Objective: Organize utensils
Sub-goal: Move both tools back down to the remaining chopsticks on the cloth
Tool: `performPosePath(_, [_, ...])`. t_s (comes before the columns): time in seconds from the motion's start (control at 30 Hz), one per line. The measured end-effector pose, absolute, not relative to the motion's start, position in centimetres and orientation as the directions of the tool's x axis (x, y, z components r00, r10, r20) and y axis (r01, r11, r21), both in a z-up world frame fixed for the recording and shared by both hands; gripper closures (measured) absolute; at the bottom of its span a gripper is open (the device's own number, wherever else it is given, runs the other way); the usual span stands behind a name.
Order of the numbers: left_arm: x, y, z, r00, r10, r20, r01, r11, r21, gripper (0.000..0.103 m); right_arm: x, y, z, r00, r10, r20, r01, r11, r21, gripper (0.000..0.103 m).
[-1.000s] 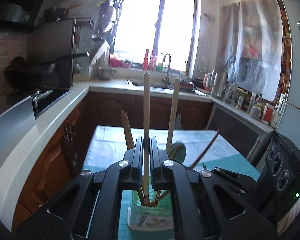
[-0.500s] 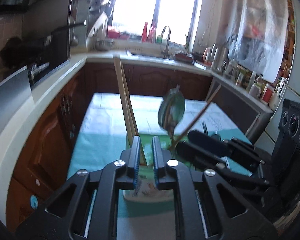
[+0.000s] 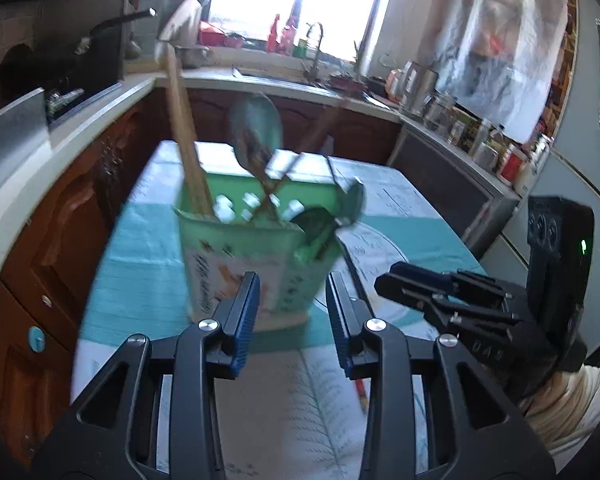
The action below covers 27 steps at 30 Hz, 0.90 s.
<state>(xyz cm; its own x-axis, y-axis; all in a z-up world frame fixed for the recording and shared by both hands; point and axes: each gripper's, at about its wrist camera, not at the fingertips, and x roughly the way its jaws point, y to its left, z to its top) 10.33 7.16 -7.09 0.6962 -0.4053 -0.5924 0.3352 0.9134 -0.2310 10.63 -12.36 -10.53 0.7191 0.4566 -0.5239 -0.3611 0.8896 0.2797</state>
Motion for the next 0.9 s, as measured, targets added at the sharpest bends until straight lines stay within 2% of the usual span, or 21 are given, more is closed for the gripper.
performPosePath(0.4, [12.1, -0.7, -13.3, 0.522, -0.405, -0.751, 0.365, 0.902, -0.232, 0.072, 9.7, -18.9, -13.2, 0.648, 0.387, -0.656, -0.205, 0.918, 0.339, 0.074])
performPosePath(0.47, [12.5, -2.0, -14.1, 0.509, -0.384, -0.771, 0.365, 0.907, -0.210, 0.072, 10.1, -20.0, -13.8, 0.624, 0.383, -0.681, -0.167, 0.917, 0.362, 0.076])
performPosePath(0.53, [13.0, -3.0, -14.9, 0.498, -0.357, -0.790, 0.359, 0.914, -0.188, 0.073, 10.8, -20.8, -14.6, 0.586, 0.378, -0.717, -0.130, 0.917, 0.378, 0.083])
performPosePath(0.63, [13.6, -4.2, -16.1, 0.481, -0.314, -0.819, 0.344, 0.926, -0.153, 0.075, 11.2, -21.7, -15.9, 0.545, 0.395, -0.740, -0.095, 0.906, 0.413, 0.084])
performPosePath(0.7, [14.2, -4.9, -17.0, 0.466, -0.282, -0.839, 0.332, 0.934, -0.130, 0.078, 11.4, -22.0, -16.4, 0.534, 0.396, -0.747, -0.082, 0.904, 0.420, 0.084])
performPosePath(0.9, [15.7, -7.4, -18.7, 0.419, -0.201, -0.885, 0.309, 0.949, -0.069, 0.079, 11.4, -22.6, -17.6, 0.519, 0.449, -0.727, -0.090, 0.875, 0.476, 0.085])
